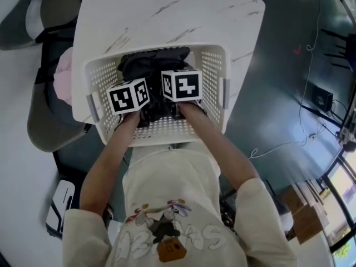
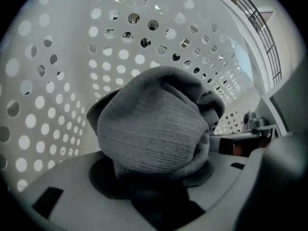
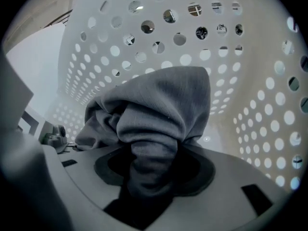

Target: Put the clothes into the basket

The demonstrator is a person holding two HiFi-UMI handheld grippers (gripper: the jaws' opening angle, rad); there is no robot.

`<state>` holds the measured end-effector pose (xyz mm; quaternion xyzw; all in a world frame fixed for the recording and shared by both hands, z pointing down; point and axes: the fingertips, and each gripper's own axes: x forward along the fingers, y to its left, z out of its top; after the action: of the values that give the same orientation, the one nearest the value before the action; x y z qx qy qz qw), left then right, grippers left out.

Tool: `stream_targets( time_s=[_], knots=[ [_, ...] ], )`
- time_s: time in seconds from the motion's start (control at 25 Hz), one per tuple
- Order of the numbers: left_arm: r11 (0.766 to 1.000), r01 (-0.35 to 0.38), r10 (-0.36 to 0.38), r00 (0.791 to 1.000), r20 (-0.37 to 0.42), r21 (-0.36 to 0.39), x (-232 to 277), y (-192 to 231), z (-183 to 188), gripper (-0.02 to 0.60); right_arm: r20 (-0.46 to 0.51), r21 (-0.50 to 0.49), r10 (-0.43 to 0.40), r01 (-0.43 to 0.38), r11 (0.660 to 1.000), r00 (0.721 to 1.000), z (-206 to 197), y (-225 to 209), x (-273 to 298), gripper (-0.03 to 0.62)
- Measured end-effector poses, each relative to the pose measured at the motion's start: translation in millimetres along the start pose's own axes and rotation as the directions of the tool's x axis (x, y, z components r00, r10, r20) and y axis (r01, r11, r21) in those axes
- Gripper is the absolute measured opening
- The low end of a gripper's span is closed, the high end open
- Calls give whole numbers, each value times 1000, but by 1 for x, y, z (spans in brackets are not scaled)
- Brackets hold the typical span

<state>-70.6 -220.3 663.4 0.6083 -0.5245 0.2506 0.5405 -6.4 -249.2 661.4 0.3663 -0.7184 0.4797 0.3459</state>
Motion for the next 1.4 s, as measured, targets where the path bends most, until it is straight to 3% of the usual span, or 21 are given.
stream_targets(
  time_s=[0.32,0.44,1.0,1.4],
  knots=[
    [1000,24,-25,1000,-16,-17,-19,2,-3,299,-25,-20,2,-2,1000,1000,-1,3,-16,238],
    [1000,25,-25,1000,-7,15,-30,1,-5,316,-11,-42,-22,21,999,1000,-2,4,-24,247],
    [993,107,-101,989,107,-53,-80,-17,10,328,81,28,-2,0,1000,997,9,13,-68,287],
    [995,98,-94,979,178,-12,-114,-34,15,328,118,42,16,-21,999,993,9,21,-95,296]
  ],
)
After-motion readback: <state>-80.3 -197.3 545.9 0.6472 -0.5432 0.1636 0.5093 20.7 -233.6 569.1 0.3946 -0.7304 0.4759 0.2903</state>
